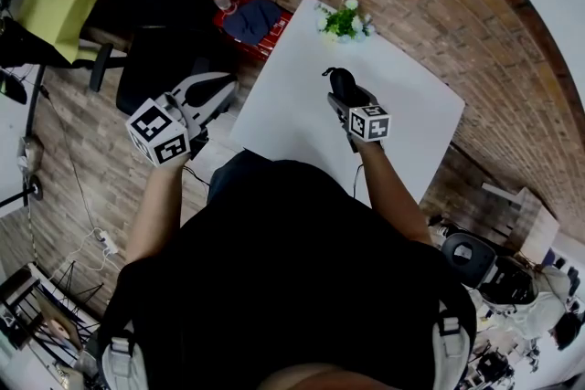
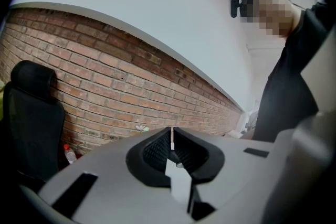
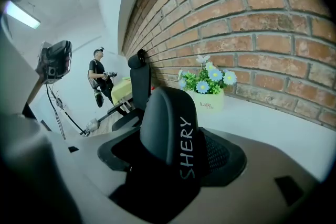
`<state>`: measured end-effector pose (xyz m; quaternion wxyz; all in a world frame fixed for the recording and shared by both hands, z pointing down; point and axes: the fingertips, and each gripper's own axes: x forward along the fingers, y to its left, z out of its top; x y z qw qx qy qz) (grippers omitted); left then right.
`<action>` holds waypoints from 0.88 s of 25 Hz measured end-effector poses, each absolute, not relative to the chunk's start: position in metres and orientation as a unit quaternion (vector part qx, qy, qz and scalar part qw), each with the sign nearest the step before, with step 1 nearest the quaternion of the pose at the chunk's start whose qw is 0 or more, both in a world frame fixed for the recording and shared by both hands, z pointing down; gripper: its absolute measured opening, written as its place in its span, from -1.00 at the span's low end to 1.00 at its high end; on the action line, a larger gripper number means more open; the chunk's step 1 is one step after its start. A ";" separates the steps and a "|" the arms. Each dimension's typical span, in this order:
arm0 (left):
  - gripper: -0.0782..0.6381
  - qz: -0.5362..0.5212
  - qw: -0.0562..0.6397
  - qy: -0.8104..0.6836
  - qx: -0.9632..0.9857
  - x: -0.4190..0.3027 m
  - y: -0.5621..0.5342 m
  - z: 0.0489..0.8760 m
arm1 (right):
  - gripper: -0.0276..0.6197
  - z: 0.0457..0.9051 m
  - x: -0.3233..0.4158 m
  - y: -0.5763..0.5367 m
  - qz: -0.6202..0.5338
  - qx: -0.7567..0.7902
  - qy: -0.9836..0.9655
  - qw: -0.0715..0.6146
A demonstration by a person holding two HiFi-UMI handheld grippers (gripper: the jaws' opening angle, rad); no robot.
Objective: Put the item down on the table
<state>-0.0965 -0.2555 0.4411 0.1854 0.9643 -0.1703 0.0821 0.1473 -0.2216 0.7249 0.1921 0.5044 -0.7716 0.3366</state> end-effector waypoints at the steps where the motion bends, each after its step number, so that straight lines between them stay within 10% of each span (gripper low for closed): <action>1: -0.72 0.082 0.186 -0.171 0.964 -0.098 -0.257 0.441 | 0.16 0.731 0.147 -0.222 0.340 0.504 -0.770 0.196; 22: -0.71 0.088 0.191 -0.178 0.961 -0.124 -0.275 0.449 | 0.16 0.792 0.142 -0.232 0.383 0.506 -0.736 0.235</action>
